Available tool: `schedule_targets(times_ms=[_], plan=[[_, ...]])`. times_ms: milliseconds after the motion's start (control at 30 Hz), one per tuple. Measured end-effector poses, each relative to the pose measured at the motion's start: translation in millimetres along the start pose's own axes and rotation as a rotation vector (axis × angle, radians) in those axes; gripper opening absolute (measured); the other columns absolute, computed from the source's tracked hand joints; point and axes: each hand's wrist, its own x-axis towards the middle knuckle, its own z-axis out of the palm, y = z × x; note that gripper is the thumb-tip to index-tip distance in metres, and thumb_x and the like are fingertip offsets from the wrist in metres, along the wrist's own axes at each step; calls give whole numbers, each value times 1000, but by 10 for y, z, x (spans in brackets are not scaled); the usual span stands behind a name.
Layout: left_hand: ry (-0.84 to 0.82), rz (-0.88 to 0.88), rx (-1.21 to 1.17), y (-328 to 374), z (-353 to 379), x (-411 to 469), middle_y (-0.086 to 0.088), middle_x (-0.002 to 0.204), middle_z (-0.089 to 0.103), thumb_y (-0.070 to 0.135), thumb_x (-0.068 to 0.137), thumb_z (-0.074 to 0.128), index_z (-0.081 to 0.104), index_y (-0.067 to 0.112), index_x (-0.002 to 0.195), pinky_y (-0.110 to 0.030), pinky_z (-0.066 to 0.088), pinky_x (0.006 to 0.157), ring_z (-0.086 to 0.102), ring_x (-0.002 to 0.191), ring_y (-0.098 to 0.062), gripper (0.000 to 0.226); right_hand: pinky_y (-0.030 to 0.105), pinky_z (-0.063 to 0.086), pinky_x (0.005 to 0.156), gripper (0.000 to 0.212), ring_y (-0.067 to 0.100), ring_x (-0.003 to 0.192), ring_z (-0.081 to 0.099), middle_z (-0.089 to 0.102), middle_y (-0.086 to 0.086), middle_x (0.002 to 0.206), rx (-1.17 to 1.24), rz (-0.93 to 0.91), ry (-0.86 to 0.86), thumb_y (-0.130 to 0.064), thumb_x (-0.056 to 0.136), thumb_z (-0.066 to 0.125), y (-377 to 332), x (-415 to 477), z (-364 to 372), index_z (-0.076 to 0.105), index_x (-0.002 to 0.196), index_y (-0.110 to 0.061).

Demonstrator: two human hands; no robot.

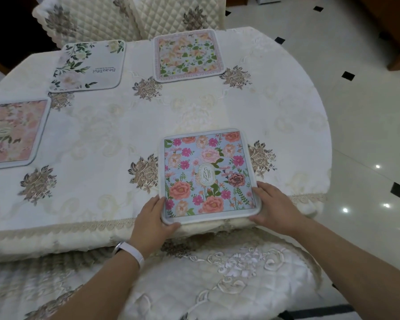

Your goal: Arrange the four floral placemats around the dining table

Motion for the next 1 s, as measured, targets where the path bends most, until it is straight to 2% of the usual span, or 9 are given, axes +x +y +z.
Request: schedule_targets(times_ms=[367,700,867,1000], plan=[[43,20,-7,-13,42,-35,-6,155,34,49,73,77,36,15,148,-37,23,116,28,142,-23,92,40,23,118,96,20,142,25,27,1,158,34,32,6,-63,72,69,3,13,-6,31,149,-20],[45,25,-48,40,12,-71,-7,155,32,44,77,76,34,14,148,-35,21,116,26,142,-23,89,42,25,117,94,23,142,26,29,5,156,-11,32,-18,-65,73,66,-28,13,-31,32,148,-19],[-4,-17,-94,32,-55,-79,-5,158,27,52,78,71,28,19,151,-40,23,118,22,145,-21,90,39,30,115,78,24,140,31,31,5,154,6,21,-68,-58,76,66,-64,18,-146,41,142,-24],[18,-57,-183,111,-203,-92,-6,155,31,44,85,67,30,16,149,-43,26,116,26,143,-23,79,40,33,112,61,24,140,32,33,6,154,29,20,-31,-49,88,57,-126,16,-311,43,141,-22]])
